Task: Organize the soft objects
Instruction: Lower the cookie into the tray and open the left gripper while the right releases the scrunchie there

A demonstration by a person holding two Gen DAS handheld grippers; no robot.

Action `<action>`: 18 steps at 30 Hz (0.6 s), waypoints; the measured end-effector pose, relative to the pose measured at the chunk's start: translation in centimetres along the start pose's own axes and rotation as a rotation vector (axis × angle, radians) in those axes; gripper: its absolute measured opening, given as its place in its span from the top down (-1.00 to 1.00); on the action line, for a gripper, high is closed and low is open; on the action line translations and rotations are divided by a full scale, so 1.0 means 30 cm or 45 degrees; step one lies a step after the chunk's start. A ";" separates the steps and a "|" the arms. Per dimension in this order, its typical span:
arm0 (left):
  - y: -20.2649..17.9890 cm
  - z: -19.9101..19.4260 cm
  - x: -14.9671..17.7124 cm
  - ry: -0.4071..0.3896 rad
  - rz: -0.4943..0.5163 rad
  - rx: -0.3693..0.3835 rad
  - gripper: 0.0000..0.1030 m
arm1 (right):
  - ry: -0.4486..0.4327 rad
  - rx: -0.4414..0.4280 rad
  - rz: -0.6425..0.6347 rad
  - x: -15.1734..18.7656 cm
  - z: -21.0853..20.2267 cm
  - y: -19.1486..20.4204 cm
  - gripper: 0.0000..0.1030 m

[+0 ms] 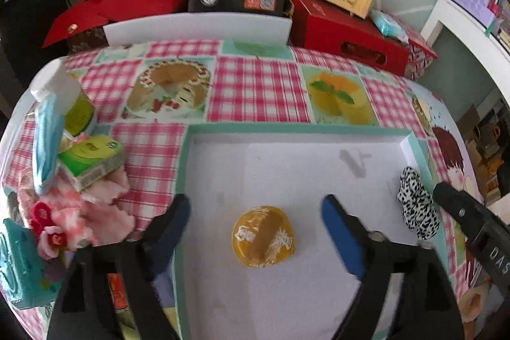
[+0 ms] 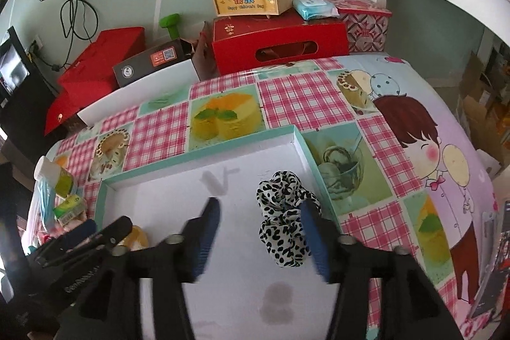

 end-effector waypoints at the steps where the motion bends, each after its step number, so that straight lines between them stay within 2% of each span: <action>1: 0.009 -0.009 -0.003 -0.015 -0.012 -0.011 -0.79 | 0.002 0.007 -0.005 0.001 -0.002 0.003 -0.31; 4: 0.038 -0.025 -0.011 -0.037 -0.049 -0.035 -0.81 | 0.011 0.027 -0.027 0.006 0.000 0.012 -0.61; 6: 0.057 -0.034 -0.017 -0.054 -0.076 -0.040 -0.82 | -0.002 0.054 -0.046 0.005 -0.004 0.014 -1.00; 9: 0.082 -0.052 -0.027 -0.103 -0.099 -0.060 -0.82 | -0.027 0.108 -0.114 -0.001 -0.014 0.029 -1.00; 12: 0.092 -0.060 -0.035 -0.140 -0.106 -0.065 -0.82 | -0.032 0.098 -0.098 -0.003 -0.013 0.027 -1.00; 18: 0.084 -0.053 -0.028 -0.119 -0.096 -0.044 -0.82 | -0.017 0.105 -0.058 0.002 -0.007 0.006 -1.00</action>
Point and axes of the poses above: each gripper's, at about its wrist camera, not at the fingertips, and z roughly the way its jaws point, y to its left, x to its underside, the point moved 6 cm from there along z, roughly the way its jaws point, and after that the axes turned 11 degrees about -x, right-handed, at the moved point
